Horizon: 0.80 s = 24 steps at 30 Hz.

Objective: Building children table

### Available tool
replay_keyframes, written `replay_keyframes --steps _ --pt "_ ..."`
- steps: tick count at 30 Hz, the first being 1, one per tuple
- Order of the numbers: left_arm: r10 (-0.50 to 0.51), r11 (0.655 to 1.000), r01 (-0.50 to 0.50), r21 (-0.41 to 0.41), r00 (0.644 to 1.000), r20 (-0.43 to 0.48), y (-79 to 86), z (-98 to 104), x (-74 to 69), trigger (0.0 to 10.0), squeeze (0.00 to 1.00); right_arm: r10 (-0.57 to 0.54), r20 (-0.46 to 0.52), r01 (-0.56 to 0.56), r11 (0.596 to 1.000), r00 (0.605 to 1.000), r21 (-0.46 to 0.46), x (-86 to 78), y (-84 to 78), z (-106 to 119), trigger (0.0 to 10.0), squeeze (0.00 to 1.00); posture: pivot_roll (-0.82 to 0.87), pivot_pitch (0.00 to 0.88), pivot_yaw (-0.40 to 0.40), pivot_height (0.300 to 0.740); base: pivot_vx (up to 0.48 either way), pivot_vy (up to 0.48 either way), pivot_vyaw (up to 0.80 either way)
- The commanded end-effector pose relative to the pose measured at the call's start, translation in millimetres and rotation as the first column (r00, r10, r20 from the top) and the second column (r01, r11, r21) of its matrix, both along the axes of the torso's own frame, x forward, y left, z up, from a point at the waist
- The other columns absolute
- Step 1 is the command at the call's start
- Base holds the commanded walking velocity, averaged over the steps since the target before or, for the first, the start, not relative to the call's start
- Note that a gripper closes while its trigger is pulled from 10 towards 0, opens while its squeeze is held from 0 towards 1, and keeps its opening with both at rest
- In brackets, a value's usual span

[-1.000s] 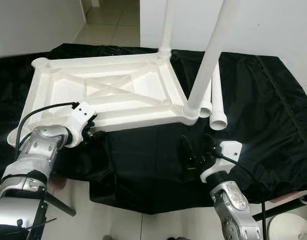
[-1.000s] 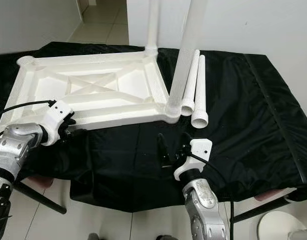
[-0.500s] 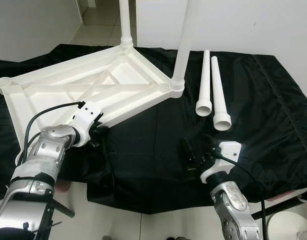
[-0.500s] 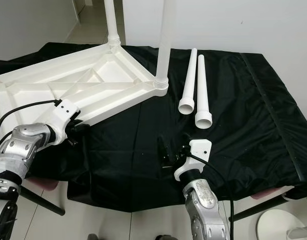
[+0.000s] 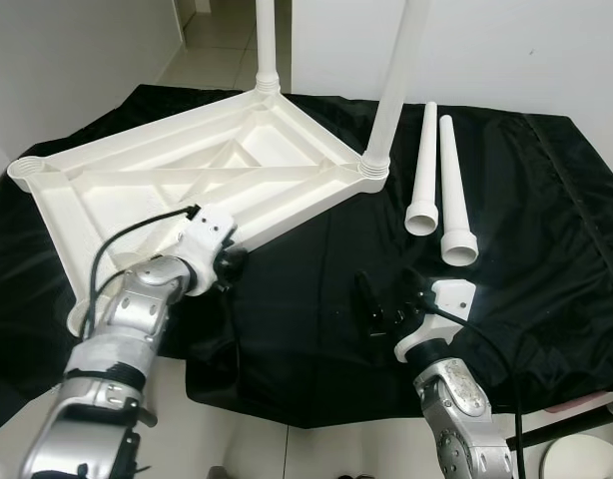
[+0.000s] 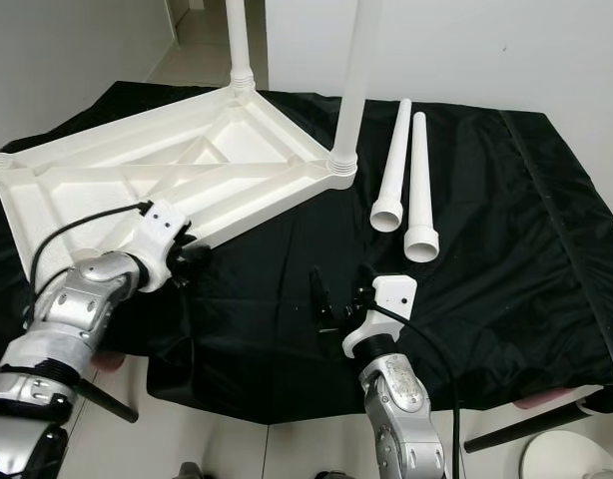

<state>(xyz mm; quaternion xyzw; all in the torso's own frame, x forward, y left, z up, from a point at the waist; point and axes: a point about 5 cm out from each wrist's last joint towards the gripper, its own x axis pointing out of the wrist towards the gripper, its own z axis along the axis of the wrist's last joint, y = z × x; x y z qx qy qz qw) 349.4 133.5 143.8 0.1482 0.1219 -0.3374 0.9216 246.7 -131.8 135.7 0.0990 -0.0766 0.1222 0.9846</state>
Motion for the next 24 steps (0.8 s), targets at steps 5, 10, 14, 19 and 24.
replay_keyframes --steps 5,10,14,19,24 --pt "-0.044 0.999 0.045 0.002 0.999 -0.025 -14.9 -6.0 -6.9 10.0 0.00 -0.006 -0.001 0.006 1.000 1.000 -0.005 -0.4 0.4 -2.2 10.0 0.00 -0.02 0.082 0.021 0.740 0.000 0.000 0.00" --pt "-0.013 0.999 0.012 -0.036 1.000 -0.028 -7.1 1.6 -3.2 10.0 0.00 -0.008 0.000 0.008 1.000 1.000 -0.004 -0.5 0.2 -2.4 10.0 0.00 -0.03 0.084 0.022 0.740 0.000 0.000 0.00" --pt "0.011 0.998 -0.012 -0.054 1.000 -0.025 0.1 6.9 0.3 10.0 0.00 -0.008 -0.001 0.008 1.000 1.000 -0.004 -0.6 0.1 -2.6 10.0 0.00 -0.02 0.084 0.021 0.740 0.000 0.000 0.00" --pt "0.072 0.986 -0.073 -0.148 0.997 -0.012 22.4 26.2 7.3 10.0 0.35 -0.005 -0.003 0.005 1.000 1.000 -0.005 -0.9 0.7 -3.4 10.0 0.00 -0.02 0.086 0.021 0.740 0.000 0.000 0.00" --pt "0.092 0.980 -0.087 -0.179 0.996 0.020 38.4 37.9 8.3 10.0 1.00 -0.001 -0.003 0.001 1.000 1.000 -0.006 -0.7 1.5 -4.0 10.0 0.00 -0.02 0.080 0.020 0.740 0.000 0.000 0.00"
